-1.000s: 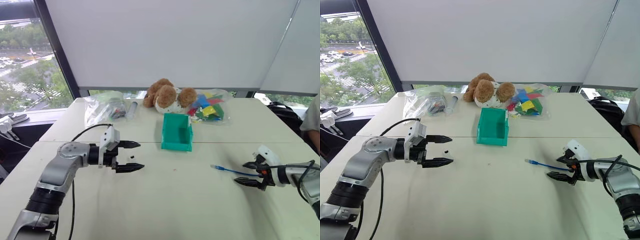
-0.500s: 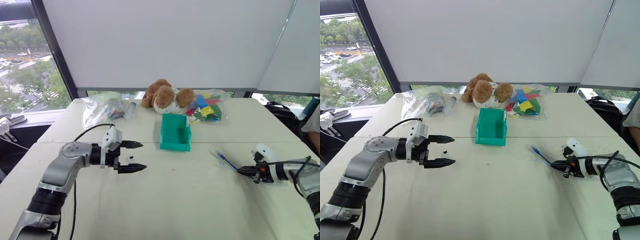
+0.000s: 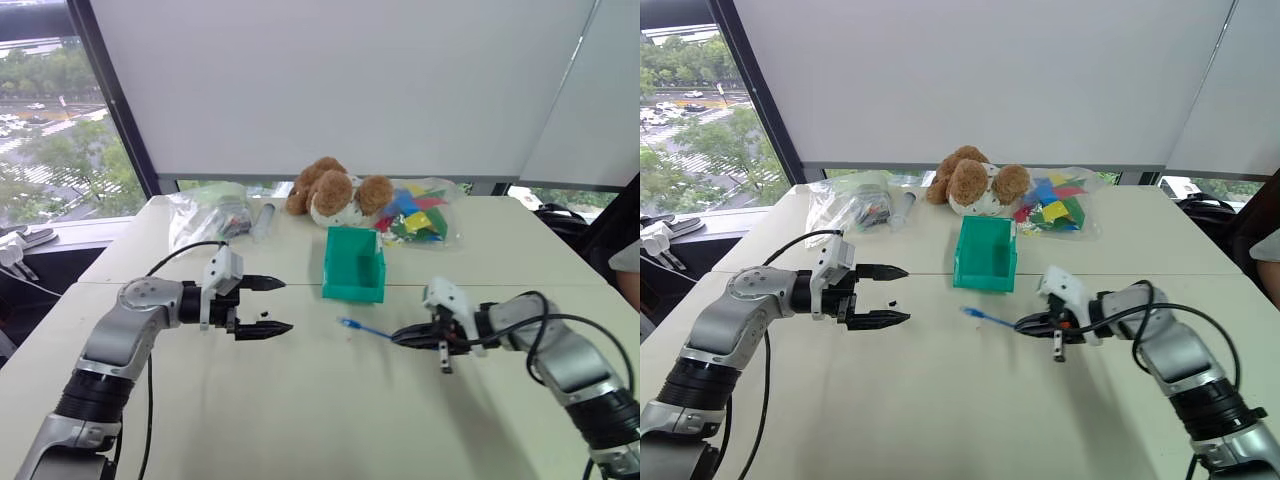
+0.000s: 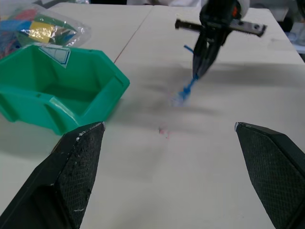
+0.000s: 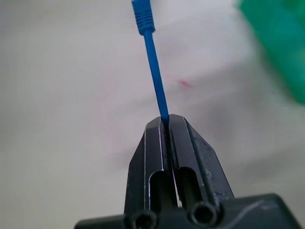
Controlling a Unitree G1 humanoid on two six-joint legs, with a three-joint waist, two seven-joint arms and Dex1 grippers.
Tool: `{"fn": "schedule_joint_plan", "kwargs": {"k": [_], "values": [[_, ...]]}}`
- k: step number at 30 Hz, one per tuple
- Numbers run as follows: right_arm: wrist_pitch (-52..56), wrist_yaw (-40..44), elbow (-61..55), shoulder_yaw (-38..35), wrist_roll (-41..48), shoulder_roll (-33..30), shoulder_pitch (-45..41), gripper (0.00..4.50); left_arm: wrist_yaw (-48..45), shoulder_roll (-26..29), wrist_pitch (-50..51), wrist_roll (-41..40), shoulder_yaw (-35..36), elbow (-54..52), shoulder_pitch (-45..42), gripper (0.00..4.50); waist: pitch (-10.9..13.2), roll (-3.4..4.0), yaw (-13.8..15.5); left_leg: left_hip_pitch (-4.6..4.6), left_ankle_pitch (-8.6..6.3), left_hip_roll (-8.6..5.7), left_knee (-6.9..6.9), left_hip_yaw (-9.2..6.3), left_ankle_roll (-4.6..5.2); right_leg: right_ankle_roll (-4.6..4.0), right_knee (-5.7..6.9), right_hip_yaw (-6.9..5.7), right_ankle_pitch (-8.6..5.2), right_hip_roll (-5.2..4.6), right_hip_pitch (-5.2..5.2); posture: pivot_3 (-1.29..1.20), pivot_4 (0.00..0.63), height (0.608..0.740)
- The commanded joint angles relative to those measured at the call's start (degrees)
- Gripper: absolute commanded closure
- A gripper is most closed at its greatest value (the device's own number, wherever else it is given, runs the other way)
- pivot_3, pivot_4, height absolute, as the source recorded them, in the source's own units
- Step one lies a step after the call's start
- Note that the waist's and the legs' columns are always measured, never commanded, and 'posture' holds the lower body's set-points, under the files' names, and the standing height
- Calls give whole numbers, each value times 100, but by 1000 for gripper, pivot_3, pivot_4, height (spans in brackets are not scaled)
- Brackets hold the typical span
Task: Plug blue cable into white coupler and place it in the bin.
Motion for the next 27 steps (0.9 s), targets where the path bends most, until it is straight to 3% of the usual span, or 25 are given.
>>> {"fn": "schedule_joint_plan", "kwargs": {"k": [1,12,15,22,27], "values": [[-58,-44,-93,462,-292,147,-159,4462,-22,69,29,-119,84,-157,-66,0,0,0,-8,0,0,0,0,0,0,0,0,0,0,0,0,0,150,740],[-452,-219,618,1048,-873,534,-392,4462,-323,178,13,26,-245,-539,377,0,0,0,-30,1,0,2,-1,1,0,0,3,0,0,4,-4,0,150,740],[-339,-204,392,956,-833,486,-374,3569,-527,156,-348,265,-574,-418,472,0,0,0,-20,2,1,2,-1,1,-1,0,3,0,0,3,-3,0,150,740],[272,-313,-758,246,-455,43,-158,39,-923,-225,-1347,708,-1137,481,268,0,0,1,3,-2,1,0,0,0,-1,-1,1,0,0,1,-4,0,150,740],[942,-410,-1752,-462,66,-380,290,39,-1174,-706,-2302,1202,-1506,1887,-103,0,-1,-1,20,-2,0,0,0,0,-1,0,-1,-1,0,2,-3,0,150,740]]}}
